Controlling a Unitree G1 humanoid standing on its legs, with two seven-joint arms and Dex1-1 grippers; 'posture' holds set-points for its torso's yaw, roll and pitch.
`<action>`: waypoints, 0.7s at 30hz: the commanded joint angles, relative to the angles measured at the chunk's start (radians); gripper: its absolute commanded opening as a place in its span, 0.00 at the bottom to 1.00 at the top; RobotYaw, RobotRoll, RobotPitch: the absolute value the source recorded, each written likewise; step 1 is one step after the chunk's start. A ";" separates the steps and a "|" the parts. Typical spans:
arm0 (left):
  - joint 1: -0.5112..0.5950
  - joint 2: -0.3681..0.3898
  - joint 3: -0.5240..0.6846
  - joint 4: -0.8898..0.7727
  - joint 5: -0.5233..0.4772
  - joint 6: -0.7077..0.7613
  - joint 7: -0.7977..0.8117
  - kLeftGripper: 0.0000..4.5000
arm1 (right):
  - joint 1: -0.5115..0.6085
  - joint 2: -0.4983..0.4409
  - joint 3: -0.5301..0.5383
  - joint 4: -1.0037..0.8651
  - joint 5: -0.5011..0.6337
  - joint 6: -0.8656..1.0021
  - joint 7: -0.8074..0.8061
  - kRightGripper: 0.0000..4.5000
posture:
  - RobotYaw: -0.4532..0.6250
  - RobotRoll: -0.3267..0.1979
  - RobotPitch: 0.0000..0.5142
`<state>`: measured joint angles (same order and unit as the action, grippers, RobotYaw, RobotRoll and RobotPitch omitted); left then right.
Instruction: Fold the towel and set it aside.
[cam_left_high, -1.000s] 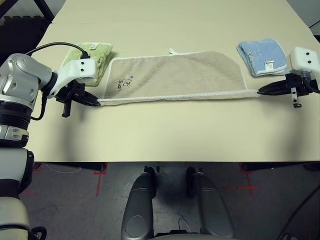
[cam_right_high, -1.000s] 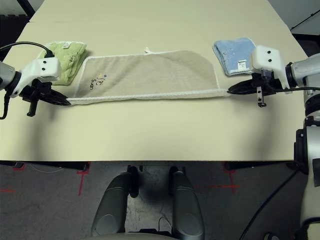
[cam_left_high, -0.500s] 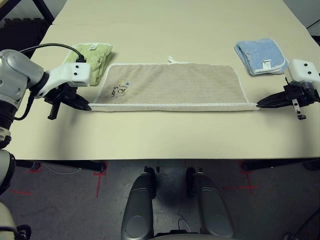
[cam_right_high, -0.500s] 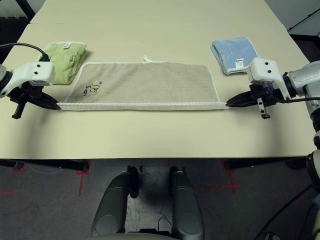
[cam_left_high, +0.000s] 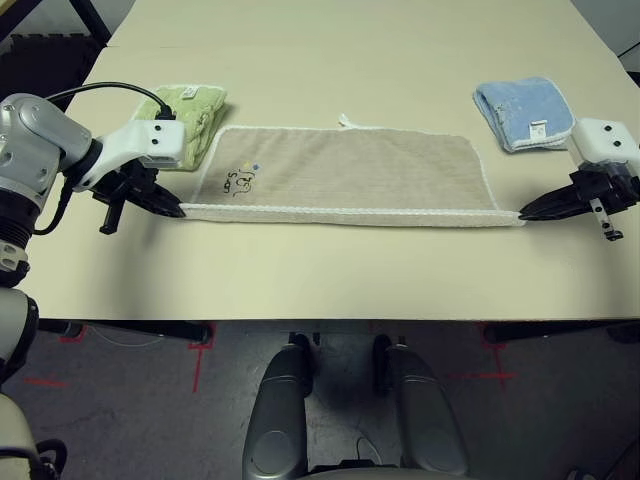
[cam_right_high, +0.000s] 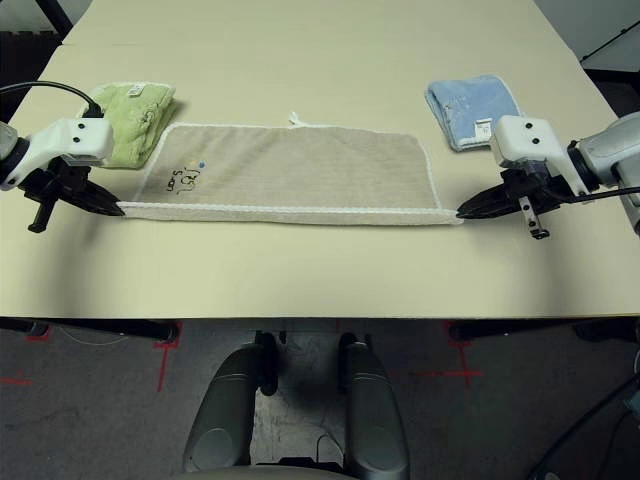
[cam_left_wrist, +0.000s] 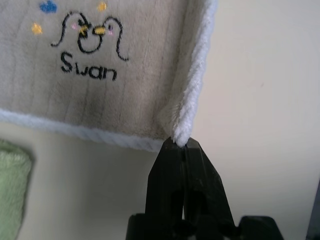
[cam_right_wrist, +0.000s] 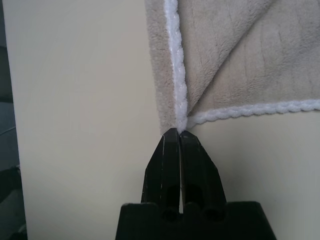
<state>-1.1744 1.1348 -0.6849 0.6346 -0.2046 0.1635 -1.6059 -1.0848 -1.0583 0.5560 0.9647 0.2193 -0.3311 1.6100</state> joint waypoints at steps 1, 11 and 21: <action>-0.004 0.034 -0.035 -0.064 -0.069 0.069 -0.009 0.00 | -0.028 0.016 -0.032 0.085 -0.062 -0.054 0.004 0.00 | 0.42 0.62 0.56; -0.062 -0.015 -0.049 0.083 0.056 -0.052 -0.009 0.00 | -0.075 0.060 -0.141 0.211 -0.178 -0.135 -0.018 0.00 | 0.42 0.62 0.55; -0.215 -0.175 0.046 0.397 0.273 -0.257 0.080 0.00 | -0.164 0.072 -0.161 0.306 -0.419 -0.199 -0.371 0.00 | 0.41 0.62 0.52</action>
<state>-1.3785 0.9533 -0.6573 0.9679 -0.0048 -0.0518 -1.5713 -1.2420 -0.9621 0.4104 1.2310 -0.1449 -0.5307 1.3014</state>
